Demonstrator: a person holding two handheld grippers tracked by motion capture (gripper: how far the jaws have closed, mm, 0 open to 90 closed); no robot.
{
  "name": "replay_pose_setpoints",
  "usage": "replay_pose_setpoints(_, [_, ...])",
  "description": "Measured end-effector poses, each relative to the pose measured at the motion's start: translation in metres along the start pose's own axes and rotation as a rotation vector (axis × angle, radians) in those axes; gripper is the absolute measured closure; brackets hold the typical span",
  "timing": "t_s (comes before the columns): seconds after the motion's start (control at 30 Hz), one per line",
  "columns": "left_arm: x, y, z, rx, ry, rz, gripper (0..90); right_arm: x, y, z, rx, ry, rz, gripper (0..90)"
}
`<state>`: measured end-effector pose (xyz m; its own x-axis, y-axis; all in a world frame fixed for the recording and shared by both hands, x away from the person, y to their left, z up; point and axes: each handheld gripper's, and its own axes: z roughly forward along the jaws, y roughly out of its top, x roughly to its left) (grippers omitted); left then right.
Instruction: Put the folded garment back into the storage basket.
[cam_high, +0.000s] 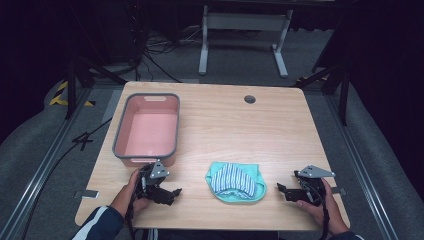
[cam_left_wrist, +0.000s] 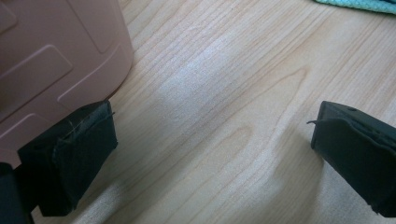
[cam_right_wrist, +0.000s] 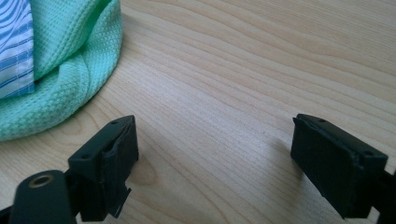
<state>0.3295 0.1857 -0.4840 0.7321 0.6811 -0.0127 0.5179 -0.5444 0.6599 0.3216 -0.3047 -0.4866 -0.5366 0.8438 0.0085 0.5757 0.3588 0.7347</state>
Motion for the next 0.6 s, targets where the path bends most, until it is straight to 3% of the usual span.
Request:
replay_pose_setpoints(0.4, [0.0007, -0.0012, -0.0011, 0.001, -0.039, 0.042, 0.4, 0.0003, -0.0008, -0.0009, 0.001, -0.006, 0.003, 15.4])
replay_pose_setpoints(0.53, [0.0016, 0.0008, -0.0010, 0.011, -0.056, 0.063, 1.3, -0.0004, -0.0020, -0.0059, 0.028, 0.022, -0.020, 16.3])
replay_pose_setpoints(0.6, [0.0039, 0.0025, -0.0015, 0.012, -0.088, 0.118, 3.1, -0.0008, -0.0017, -0.0064, 0.033, 0.030, -0.020, 16.5])
